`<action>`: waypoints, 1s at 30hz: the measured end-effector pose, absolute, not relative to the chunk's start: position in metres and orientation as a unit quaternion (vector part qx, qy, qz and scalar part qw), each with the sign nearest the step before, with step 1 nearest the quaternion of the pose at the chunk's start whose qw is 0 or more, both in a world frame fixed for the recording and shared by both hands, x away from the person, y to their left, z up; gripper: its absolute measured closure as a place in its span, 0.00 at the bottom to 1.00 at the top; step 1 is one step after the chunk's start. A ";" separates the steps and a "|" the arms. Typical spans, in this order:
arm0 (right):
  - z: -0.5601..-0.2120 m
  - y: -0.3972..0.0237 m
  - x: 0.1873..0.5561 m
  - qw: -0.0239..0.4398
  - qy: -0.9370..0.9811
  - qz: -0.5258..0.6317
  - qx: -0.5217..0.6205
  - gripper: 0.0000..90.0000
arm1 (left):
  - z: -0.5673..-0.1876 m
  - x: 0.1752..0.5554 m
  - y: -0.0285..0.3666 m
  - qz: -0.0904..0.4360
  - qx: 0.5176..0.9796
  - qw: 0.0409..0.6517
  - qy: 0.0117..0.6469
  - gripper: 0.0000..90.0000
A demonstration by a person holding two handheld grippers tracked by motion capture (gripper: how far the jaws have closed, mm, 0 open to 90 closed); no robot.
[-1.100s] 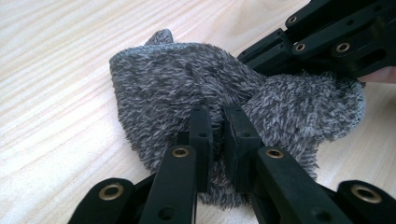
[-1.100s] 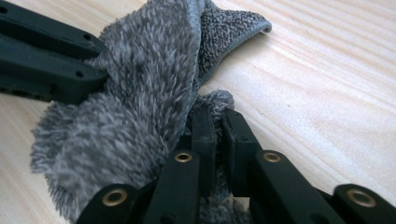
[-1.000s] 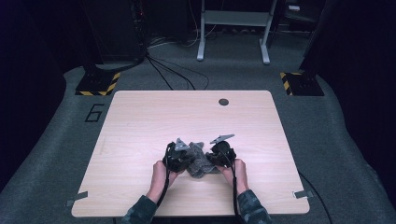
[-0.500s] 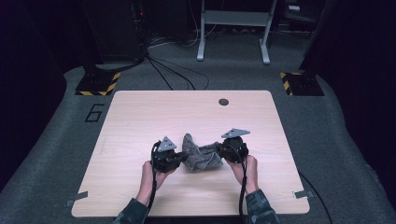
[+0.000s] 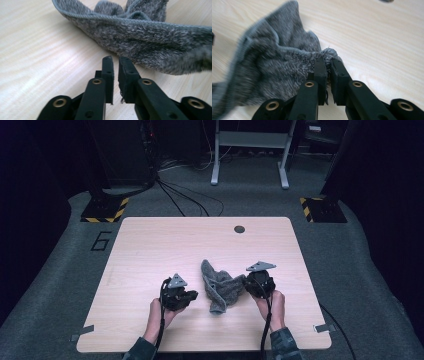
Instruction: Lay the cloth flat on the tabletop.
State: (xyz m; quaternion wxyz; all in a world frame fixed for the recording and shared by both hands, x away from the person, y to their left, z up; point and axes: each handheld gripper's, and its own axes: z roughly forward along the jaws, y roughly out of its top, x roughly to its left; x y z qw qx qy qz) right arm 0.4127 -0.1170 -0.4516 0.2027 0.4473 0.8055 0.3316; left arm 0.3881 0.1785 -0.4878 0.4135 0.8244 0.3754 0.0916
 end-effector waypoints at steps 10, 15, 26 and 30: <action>-0.469 -0.119 0.421 0.176 0.810 0.310 0.465 0.69 | -0.486 0.392 0.187 0.091 0.818 0.405 0.398 0.63; -0.444 -0.109 0.417 0.181 0.812 0.343 0.436 0.65 | -0.479 0.395 0.197 0.100 0.813 0.397 0.413 0.50; -0.449 -0.071 0.428 0.157 0.844 0.327 0.395 0.61 | -0.472 0.403 0.196 0.128 0.812 0.383 0.421 0.40; -0.471 -0.059 0.434 0.156 0.851 0.296 0.405 0.52 | -0.481 0.413 0.188 0.118 0.823 0.364 0.421 0.40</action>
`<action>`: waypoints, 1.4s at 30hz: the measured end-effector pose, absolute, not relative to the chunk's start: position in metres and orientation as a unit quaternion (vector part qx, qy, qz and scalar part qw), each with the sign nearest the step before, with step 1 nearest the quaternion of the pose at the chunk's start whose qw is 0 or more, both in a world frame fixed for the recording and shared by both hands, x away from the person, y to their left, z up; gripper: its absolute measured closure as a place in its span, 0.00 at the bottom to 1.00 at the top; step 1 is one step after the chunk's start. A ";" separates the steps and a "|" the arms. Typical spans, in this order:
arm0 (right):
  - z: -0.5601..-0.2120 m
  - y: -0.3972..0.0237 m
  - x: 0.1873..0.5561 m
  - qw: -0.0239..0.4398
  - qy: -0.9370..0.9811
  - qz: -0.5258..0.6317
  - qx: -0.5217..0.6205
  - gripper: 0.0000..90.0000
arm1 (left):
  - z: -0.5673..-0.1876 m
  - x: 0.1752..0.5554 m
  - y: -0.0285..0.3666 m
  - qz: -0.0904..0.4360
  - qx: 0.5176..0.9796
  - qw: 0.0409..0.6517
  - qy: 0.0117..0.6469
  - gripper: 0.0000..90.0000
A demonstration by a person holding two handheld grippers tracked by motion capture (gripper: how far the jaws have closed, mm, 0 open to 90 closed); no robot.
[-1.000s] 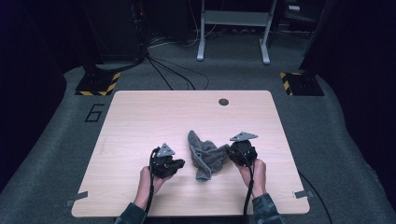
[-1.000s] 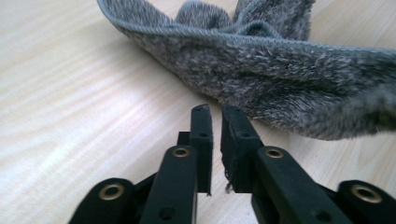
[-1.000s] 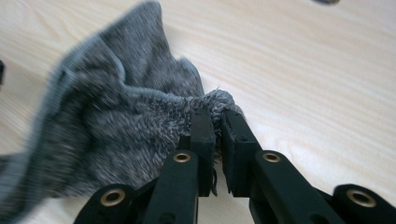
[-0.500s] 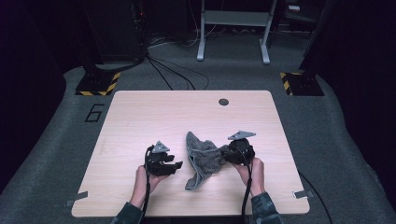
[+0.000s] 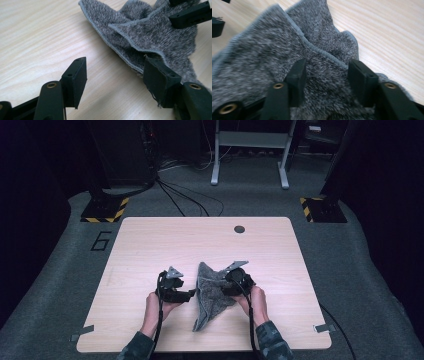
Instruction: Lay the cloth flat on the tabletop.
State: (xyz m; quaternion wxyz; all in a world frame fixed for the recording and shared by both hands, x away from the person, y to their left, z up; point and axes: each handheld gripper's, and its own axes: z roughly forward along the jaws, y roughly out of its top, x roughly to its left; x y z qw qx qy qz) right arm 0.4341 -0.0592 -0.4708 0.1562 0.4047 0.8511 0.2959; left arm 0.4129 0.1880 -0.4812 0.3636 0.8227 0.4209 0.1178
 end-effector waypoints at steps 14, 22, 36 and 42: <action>-0.490 -0.059 0.432 0.171 0.846 0.304 0.405 0.92 | -0.505 0.426 0.171 0.125 0.841 0.313 0.423 0.39; -0.477 -0.072 0.422 0.182 0.828 0.339 0.409 0.98 | -0.509 0.421 0.158 0.163 0.854 0.286 0.404 0.40; -0.454 -0.109 0.384 0.221 0.813 0.352 0.409 0.97 | -0.508 0.418 0.157 0.180 0.854 0.271 0.405 0.40; -0.456 -0.140 0.371 0.230 0.813 0.326 0.424 0.97 | -0.508 0.416 0.163 0.187 0.851 0.268 0.411 0.40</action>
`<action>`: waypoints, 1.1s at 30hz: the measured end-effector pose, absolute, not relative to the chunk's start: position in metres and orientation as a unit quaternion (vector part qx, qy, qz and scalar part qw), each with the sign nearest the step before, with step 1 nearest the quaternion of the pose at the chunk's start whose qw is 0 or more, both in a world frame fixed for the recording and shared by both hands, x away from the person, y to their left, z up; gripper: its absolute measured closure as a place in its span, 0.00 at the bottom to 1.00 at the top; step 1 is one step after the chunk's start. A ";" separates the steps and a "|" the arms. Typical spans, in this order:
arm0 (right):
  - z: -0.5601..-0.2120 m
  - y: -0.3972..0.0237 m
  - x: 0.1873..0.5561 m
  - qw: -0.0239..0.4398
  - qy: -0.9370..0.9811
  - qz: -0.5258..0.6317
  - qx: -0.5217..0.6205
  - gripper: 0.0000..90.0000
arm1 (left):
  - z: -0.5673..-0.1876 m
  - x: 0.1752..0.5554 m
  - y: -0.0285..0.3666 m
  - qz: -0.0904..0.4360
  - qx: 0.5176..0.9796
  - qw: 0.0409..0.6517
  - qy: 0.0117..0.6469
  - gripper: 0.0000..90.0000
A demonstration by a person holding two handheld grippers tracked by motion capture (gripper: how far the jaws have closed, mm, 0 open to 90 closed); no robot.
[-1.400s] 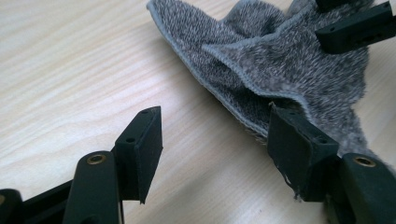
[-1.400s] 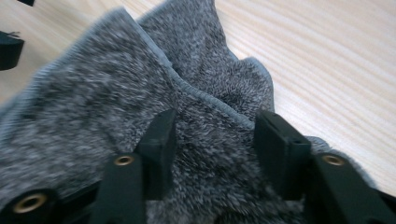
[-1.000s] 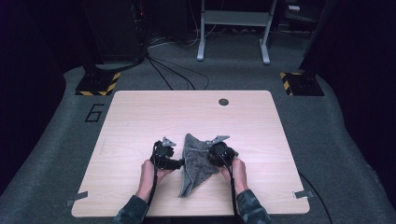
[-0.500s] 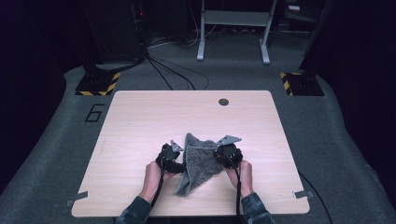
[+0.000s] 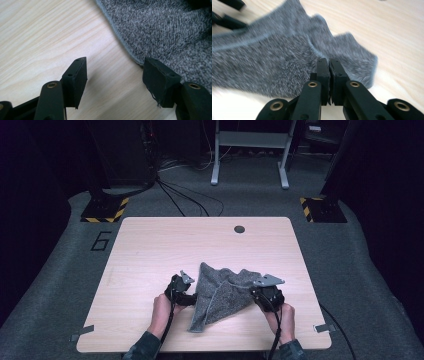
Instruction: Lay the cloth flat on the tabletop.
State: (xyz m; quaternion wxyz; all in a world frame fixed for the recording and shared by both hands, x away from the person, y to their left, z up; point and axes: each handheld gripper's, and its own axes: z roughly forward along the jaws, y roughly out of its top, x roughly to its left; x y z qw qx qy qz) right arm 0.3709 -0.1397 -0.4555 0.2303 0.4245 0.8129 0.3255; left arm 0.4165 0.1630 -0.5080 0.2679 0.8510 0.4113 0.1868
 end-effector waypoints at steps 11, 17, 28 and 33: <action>-0.476 -0.167 0.372 0.213 0.802 0.307 0.467 0.84 | -0.504 0.418 0.166 0.188 0.846 0.275 0.417 0.38; -0.467 -0.173 0.405 0.201 0.778 0.337 0.490 0.64 | -0.493 0.437 0.153 0.184 0.844 0.300 0.404 0.25; -0.495 -0.149 0.449 0.149 0.809 0.305 0.480 0.60 | -0.507 0.451 0.133 0.187 0.869 0.250 0.384 0.21; -0.506 -0.142 0.449 0.140 0.819 0.293 0.473 0.59 | -0.506 0.444 0.143 0.182 0.870 0.247 0.387 0.21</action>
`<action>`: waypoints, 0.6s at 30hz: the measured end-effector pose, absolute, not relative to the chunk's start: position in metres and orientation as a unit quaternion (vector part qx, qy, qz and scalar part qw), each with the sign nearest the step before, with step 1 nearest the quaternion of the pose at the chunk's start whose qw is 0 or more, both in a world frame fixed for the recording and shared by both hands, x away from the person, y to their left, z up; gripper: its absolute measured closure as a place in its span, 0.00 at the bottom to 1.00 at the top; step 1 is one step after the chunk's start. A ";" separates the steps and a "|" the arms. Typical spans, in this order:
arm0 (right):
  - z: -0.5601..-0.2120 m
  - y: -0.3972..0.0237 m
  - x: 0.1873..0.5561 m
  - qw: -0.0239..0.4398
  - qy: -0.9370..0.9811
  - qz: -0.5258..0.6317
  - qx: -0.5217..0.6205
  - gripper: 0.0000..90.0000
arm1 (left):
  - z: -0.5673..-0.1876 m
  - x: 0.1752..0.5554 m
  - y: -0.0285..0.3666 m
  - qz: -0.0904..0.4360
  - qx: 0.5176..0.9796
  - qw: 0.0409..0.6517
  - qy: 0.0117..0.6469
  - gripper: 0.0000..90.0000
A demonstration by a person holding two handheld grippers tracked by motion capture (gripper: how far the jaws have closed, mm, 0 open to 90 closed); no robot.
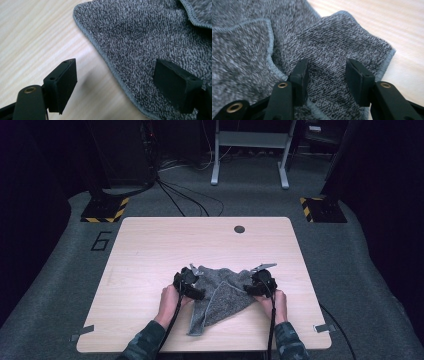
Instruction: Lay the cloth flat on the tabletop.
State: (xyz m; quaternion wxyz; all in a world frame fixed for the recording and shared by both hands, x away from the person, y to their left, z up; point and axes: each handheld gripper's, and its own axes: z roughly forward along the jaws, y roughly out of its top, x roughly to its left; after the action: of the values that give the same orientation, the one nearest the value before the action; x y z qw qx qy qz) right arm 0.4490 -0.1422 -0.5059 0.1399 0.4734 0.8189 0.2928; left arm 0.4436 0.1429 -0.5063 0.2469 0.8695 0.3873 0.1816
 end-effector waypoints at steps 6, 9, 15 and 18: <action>-0.507 -0.135 0.437 0.129 0.824 0.303 0.462 0.59 | -0.508 0.431 0.162 0.178 0.860 0.256 0.403 0.21; -0.508 -0.129 0.430 0.129 0.831 0.307 0.445 0.60 | -0.511 0.421 0.176 0.174 0.851 0.267 0.418 0.21; -0.506 -0.135 0.429 0.124 0.823 0.340 0.439 0.26 | -0.511 0.418 0.190 0.158 0.848 0.278 0.423 0.20; -0.503 -0.142 0.433 0.117 0.814 0.345 0.451 0.22 | -0.512 0.423 0.193 0.149 0.844 0.288 0.427 0.19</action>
State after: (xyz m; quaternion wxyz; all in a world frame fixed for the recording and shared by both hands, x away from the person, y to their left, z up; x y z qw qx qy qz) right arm 0.4331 -0.1421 -0.5026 0.1171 0.4515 0.8143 0.3455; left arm 0.4227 0.1930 -0.5121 0.2876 0.8439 0.4275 0.1492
